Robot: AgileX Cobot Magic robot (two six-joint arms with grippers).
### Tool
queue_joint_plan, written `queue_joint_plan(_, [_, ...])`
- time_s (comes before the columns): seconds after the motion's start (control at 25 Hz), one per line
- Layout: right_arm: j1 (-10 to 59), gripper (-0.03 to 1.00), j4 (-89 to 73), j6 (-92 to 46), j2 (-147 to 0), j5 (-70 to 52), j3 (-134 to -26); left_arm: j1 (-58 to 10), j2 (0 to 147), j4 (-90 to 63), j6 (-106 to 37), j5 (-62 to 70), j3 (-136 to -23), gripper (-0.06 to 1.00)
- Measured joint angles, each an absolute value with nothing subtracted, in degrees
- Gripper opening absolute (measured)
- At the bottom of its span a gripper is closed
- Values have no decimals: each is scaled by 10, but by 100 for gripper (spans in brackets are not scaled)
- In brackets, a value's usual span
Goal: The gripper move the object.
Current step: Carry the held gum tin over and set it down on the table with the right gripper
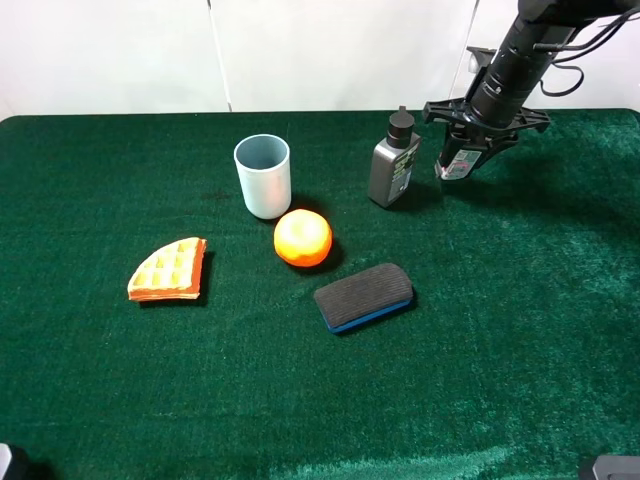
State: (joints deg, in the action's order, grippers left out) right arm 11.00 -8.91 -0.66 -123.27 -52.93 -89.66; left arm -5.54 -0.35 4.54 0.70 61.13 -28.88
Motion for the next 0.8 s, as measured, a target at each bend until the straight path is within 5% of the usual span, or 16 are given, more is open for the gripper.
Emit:
queue_joint_plan(0.36, [110, 35, -85, 0, -1233, -529, -897, -55, -4, 45, 7, 611, -289, 99])
queue_joint_plan(0.64, [110, 63, -85, 4, -1233, -538, -897, -55, -4, 45, 7, 611, -289, 99])
queue_joint_plan(0.8, [110, 69, -85, 12, -1233, -539, -897, -55, -4, 45, 7, 611, -289, 99])
